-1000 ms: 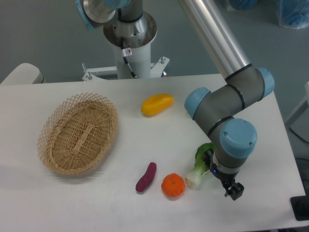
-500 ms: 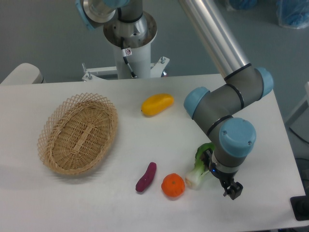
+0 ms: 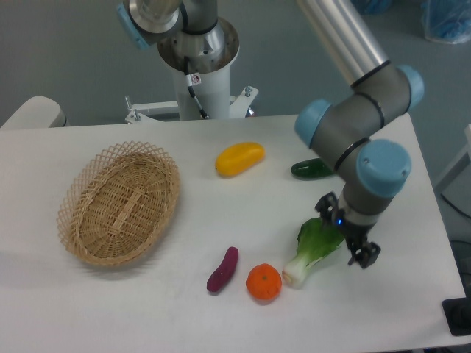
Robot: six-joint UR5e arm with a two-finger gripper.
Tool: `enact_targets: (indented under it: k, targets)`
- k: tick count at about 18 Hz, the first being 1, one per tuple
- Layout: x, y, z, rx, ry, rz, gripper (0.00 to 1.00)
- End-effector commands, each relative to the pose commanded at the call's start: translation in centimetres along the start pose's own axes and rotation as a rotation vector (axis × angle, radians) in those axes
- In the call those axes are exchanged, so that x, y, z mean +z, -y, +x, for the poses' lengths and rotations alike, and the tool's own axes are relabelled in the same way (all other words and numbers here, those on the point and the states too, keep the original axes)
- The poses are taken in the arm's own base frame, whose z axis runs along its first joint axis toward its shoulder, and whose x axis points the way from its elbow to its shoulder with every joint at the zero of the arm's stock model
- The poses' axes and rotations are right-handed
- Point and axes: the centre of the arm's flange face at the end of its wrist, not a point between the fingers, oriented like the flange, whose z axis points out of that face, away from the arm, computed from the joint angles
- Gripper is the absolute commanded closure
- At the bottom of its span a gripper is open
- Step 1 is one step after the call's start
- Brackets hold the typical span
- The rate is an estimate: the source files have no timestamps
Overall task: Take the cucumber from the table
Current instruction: 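Raise the gripper and move it over the green cucumber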
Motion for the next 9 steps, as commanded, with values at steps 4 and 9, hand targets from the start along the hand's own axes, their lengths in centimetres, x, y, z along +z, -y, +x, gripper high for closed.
enact_targets:
  k: [4,9]
  targets:
    - [0.2,-4.6,1.5,0.091,-0.011,0.004,0.0]
    - [1.5,-5.6,3.2,0.097,-0.044,0.009,0.0]
